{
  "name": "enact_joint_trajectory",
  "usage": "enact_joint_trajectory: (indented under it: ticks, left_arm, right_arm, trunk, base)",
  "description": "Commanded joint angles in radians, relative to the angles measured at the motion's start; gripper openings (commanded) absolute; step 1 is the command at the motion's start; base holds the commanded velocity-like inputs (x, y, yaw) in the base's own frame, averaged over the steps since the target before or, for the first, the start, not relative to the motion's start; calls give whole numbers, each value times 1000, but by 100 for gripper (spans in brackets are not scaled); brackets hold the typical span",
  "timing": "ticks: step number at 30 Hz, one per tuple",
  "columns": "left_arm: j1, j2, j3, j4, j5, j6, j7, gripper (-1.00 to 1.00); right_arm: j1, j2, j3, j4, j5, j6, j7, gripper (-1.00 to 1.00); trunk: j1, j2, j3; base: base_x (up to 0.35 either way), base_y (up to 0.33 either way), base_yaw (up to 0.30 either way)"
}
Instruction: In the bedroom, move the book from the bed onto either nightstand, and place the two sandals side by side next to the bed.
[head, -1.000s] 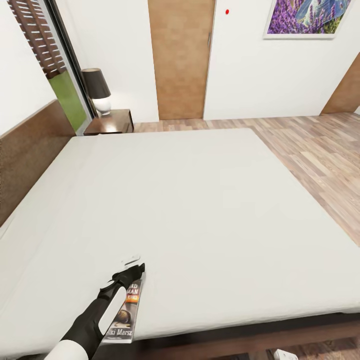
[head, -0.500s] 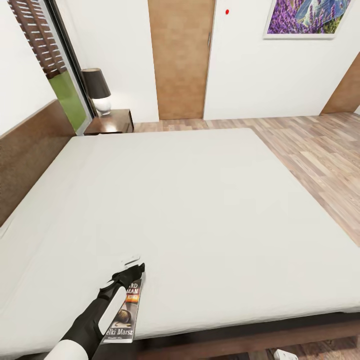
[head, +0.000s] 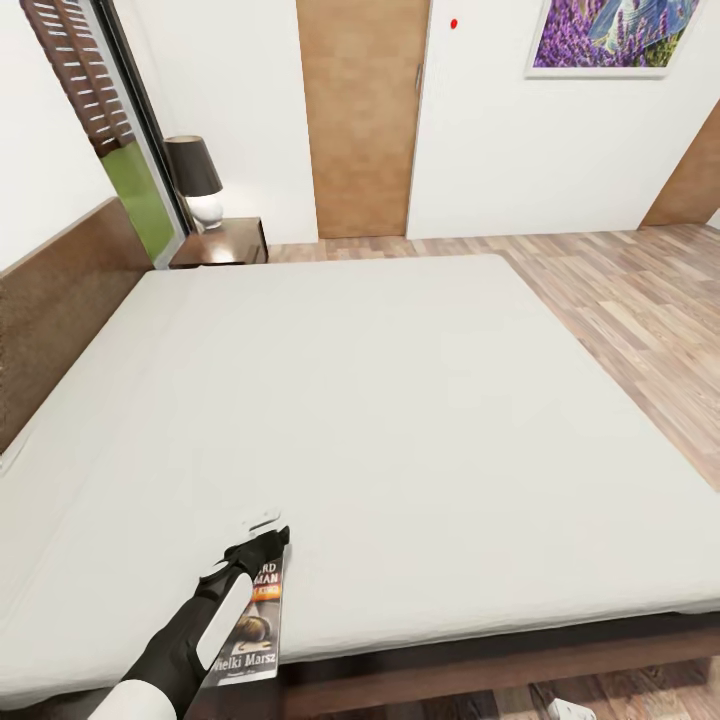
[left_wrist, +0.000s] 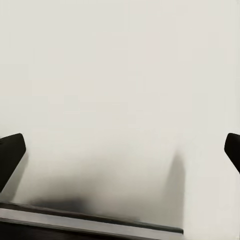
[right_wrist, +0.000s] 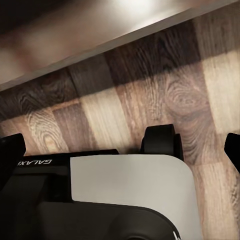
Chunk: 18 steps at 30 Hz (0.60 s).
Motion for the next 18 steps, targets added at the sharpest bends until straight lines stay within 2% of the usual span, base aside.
enact_joint_trajectory:
  ticks: [1, 18]
  left_arm:
    - [0, 0, -3, -2, 9, 3, 8, 100]
    - [0, 1, -3, -1, 10, 2, 8, 100]
  right_arm:
    - [0, 0, -4, 0, -2, 4, 4, 100]
    - [0, 0, -4, 0, -2, 4, 4, 100]
  trunk:
    - [0, 0, -1]
    - [0, 0, -1]
  base:
    - [-13, 0, 0]
    - [-1, 0, 0]
